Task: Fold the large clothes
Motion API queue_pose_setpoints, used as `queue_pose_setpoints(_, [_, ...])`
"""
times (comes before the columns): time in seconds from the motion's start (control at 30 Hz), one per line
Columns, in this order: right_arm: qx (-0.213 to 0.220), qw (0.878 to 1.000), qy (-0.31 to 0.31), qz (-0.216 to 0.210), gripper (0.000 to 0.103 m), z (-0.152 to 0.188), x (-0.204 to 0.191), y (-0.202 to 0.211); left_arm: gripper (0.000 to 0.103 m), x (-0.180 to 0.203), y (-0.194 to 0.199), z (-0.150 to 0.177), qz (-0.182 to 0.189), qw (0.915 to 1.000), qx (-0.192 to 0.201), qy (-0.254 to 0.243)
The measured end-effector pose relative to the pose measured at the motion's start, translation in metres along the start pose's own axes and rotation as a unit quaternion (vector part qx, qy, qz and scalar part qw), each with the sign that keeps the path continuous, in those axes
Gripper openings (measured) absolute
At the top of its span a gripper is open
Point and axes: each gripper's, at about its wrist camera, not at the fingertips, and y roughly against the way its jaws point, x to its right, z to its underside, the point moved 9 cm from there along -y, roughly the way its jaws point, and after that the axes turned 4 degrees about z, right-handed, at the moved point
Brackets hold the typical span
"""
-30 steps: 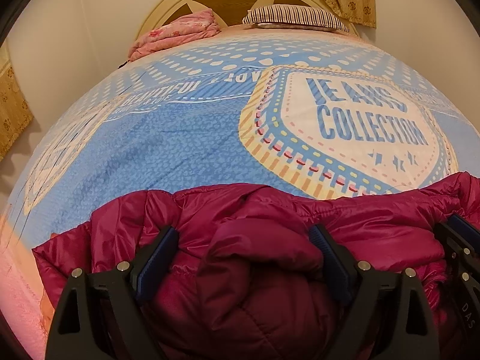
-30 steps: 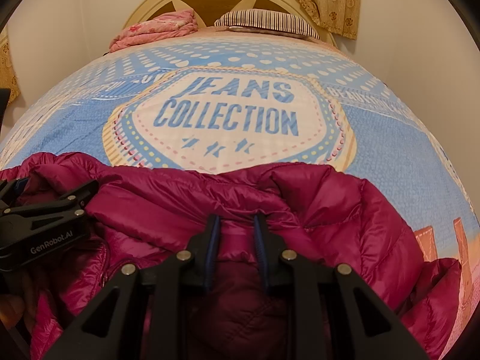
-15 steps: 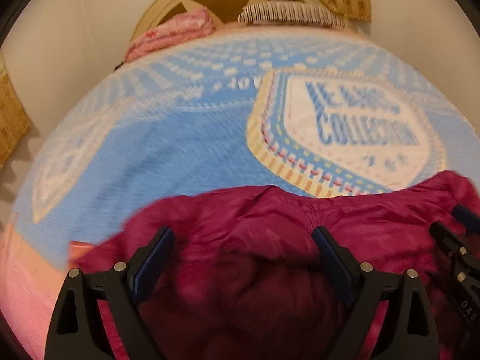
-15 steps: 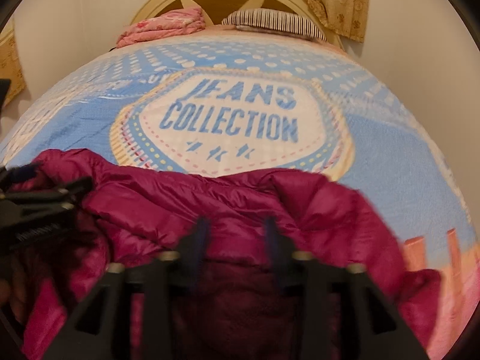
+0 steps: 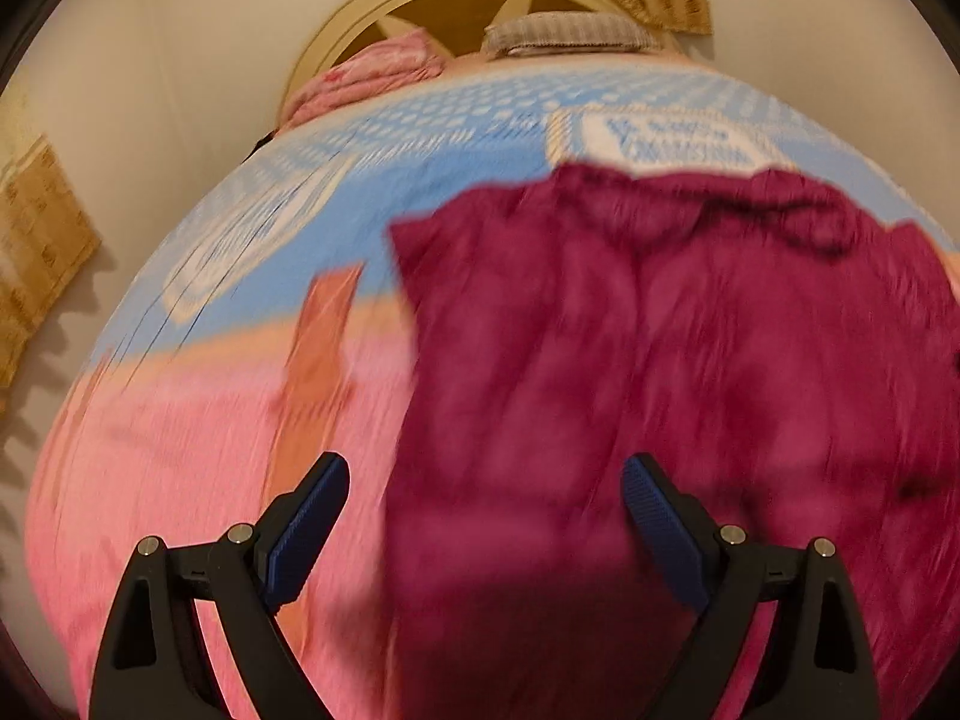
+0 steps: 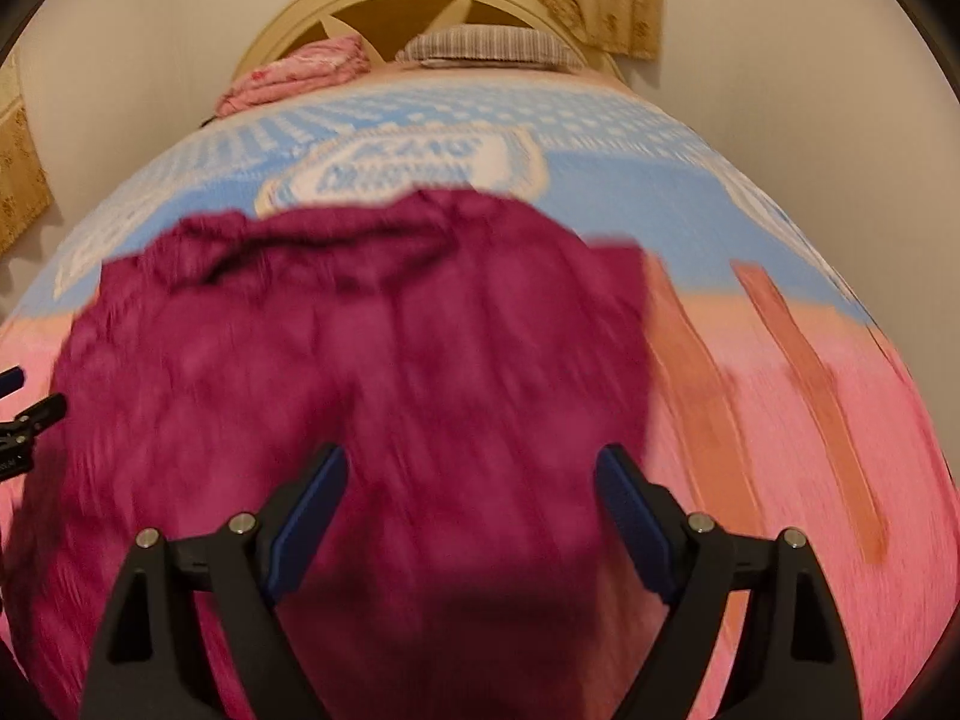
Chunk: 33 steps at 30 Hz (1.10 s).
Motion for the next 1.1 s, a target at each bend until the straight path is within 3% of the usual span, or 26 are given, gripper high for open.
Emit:
queue_pose_setpoints(0.3, [-0.01, 1.0, -0.002, 0.009, 0.087, 0.094, 0.01, 0.054, 0.093, -0.021, 0.051, 0.085, 0.01, 0.9993, 0.004, 0.037])
queue_pose_setpoints(0.67, [-0.013, 1.0, -0.018, 0.005, 0.087, 0.161, 0.024, 0.09, 0.093, -0.03, 0.092, 0.168, 0.017, 0.9994, 0.013, 0.027])
queue_pose_setpoints(0.87, [-0.01, 1.0, -0.019, 0.007, 0.087, 0.196, 0.023, 0.107, 0.093, -0.034, 0.108, 0.195, 0.023, 0.9992, 0.019, 0.028])
queue_pose_setpoints(1.0, [-0.018, 1.0, -0.018, 0.004, 0.087, 0.213, 0.018, 0.113, 0.093, -0.025, 0.11, 0.205, 0.049, 0.9982, 0.008, 0.034])
queue_pose_setpoints(1.1, [-0.025, 1.0, 0.003, 0.002, 0.081, 0.225, 0.013, 0.117, 0.093, -0.018, 0.11, 0.206, 0.063, 0.9976, 0.006, 0.03])
